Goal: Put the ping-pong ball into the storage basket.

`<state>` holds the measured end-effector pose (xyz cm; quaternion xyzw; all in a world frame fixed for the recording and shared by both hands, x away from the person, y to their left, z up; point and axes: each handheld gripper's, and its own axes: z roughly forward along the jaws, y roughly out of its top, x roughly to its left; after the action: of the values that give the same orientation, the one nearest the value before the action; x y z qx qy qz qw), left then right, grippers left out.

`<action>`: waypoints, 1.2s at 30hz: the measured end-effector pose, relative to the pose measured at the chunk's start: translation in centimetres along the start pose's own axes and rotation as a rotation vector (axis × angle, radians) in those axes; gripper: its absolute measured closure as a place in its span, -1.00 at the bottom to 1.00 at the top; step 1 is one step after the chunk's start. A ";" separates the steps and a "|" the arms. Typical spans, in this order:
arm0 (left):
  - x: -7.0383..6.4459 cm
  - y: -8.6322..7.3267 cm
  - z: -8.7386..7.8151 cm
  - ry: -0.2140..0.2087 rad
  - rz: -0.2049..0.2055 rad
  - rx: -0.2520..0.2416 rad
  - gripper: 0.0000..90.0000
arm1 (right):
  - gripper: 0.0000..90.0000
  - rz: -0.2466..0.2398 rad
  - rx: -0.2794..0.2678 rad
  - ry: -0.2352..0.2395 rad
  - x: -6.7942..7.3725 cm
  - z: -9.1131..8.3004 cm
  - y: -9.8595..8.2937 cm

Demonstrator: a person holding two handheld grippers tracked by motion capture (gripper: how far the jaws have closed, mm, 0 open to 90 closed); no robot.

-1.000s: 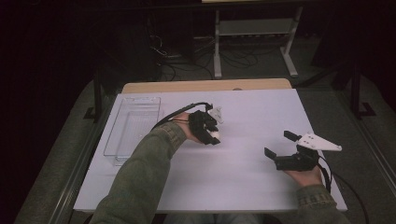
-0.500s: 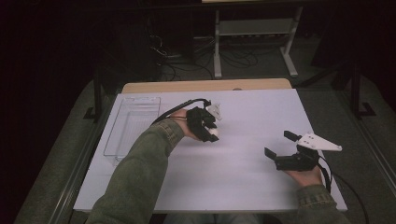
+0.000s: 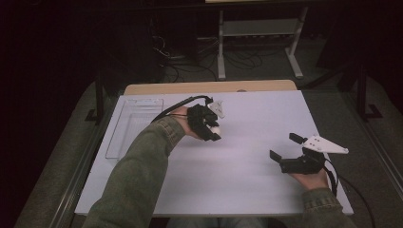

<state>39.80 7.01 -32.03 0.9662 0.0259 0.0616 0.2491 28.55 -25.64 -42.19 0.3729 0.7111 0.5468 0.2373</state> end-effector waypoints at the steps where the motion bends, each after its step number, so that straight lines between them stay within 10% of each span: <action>1: 0.0 0.0 -0.2 -0.001 0.001 0.000 0.13 | -1.00 0.000 0.000 0.000 0.0 0.0 0.0; 36: -0.1 -2.4 -5.7 0.059 -0.026 0.017 0.13 | -1.00 -0.004 0.007 -0.009 0.1 -0.1 0.0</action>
<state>38.85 11.80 -28.20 0.9656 0.0465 0.0865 0.2408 28.42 -25.65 -42.14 0.3747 0.7126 0.5422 0.2404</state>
